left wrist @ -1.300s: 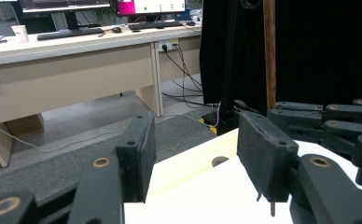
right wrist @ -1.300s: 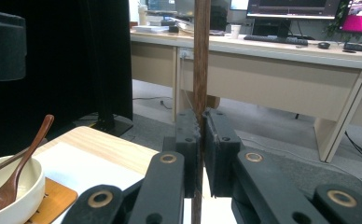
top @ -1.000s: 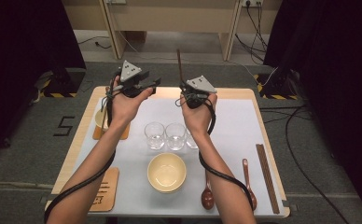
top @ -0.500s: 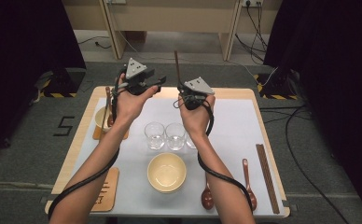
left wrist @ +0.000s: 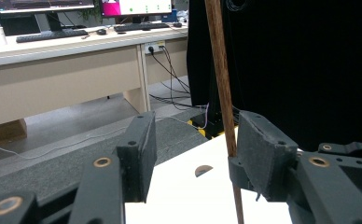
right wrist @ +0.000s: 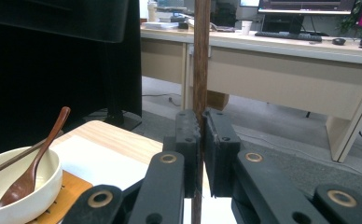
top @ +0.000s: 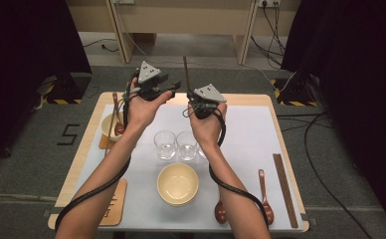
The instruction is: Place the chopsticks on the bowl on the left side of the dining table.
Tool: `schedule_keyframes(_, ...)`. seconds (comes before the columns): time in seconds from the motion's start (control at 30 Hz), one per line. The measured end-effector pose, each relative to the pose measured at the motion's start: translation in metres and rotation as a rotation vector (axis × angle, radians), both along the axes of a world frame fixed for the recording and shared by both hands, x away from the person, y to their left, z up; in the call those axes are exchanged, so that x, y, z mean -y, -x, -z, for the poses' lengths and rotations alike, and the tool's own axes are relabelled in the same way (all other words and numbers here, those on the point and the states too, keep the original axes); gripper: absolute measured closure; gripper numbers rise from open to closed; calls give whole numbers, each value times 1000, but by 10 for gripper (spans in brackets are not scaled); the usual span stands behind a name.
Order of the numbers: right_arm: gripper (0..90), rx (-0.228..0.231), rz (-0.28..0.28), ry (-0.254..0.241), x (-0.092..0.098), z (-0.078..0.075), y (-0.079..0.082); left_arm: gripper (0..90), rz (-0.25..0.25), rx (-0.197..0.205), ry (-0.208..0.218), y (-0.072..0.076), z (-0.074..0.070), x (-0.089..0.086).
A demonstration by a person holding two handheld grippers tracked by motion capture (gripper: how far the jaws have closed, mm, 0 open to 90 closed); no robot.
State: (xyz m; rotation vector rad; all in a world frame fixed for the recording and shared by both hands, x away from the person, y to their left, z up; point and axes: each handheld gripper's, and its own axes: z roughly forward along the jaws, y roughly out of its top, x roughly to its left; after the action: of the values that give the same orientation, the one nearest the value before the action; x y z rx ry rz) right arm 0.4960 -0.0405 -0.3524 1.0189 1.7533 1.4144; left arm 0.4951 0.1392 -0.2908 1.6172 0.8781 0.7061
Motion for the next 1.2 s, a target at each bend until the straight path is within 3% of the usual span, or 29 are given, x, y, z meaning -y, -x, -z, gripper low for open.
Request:
schedule_keyframes(0.57,850,-9,-18,15,-7,6,4,508,16,-32,11,-8,4,15)
schedule_keyframes(0.87,850,-10,-24,17,-9,7,5,599,15,-32,2,-13,5,20)
schedule_keyframes(1.2,850,-4,-28,26,-10,8,6,704,21,-36,36,-16,9,22)
